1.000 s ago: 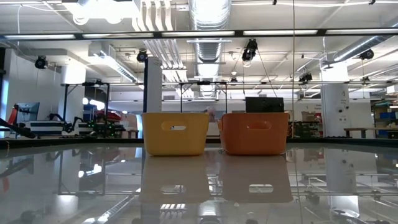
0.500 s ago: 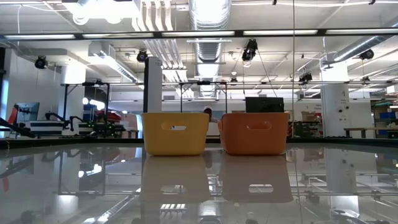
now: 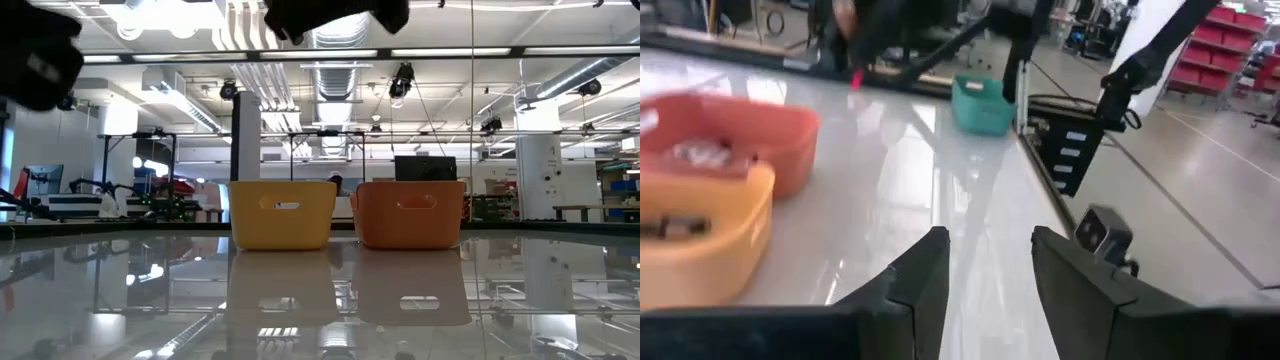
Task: Sort batteries
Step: Put the black battery into the yellow bin
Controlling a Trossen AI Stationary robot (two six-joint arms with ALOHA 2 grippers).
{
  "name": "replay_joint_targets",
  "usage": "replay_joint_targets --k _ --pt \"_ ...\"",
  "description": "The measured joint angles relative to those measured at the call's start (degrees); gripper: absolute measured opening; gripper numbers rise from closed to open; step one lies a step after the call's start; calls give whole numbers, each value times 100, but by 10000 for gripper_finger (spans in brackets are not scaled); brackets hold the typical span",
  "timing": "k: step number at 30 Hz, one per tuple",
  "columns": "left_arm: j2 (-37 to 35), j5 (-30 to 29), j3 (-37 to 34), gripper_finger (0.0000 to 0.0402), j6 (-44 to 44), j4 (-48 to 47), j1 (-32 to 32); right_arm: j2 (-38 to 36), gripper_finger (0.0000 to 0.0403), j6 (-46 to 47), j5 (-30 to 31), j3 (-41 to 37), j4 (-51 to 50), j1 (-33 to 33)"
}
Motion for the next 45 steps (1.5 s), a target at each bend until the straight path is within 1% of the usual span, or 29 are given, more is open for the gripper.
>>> replay_joint_targets --k 3,5,7,10,12,15,17,20,25,30,34,37,45 --pt "320 3 -168 127 -102 332 -4 0 23 -151 -124 2 50 -102" --pt "531 -32 -186 127 -76 338 11 0 23 -395 -157 -5 16 -211" --pt "755 -236 -181 127 -33 340 46 0 23 -584 -178 -68 21 -407" --pt "1075 -695 -160 127 62 340 108 20 23 -863 -251 -219 20 -795" --pt "1238 -975 -151 127 60 338 156 111 23 -974 -487 -266 24 -1072" --pt "1384 -1206 -151 127 -120 359 263 401 23 -1136 -1080 -271 118 -1448" --pt "1397 -1240 -151 127 -247 364 359 622 23 -1252 -1458 -275 157 -1652" --pt "1315 -1239 -151 127 -211 347 451 825 23 -1280 -1756 -280 162 -1885" --pt "1220 -1263 -174 127 99 342 474 844 27 -1439 -1815 -280 209 -2077" --pt "1220 -1293 -174 127 -122 342 476 844 24 -1463 -1831 -281 292 -2180" --pt "1220 -1299 -97 127 -442 453 476 1052 23 -1473 -1845 -299 303 -2213" --pt "1180 -1297 51 127 -331 661 470 1319 23 -1482 -2121 -303 322 -2241" --pt "962 -1181 602 127 -31 646 428 1458 25 -1488 -2198 -300 366 -2246"
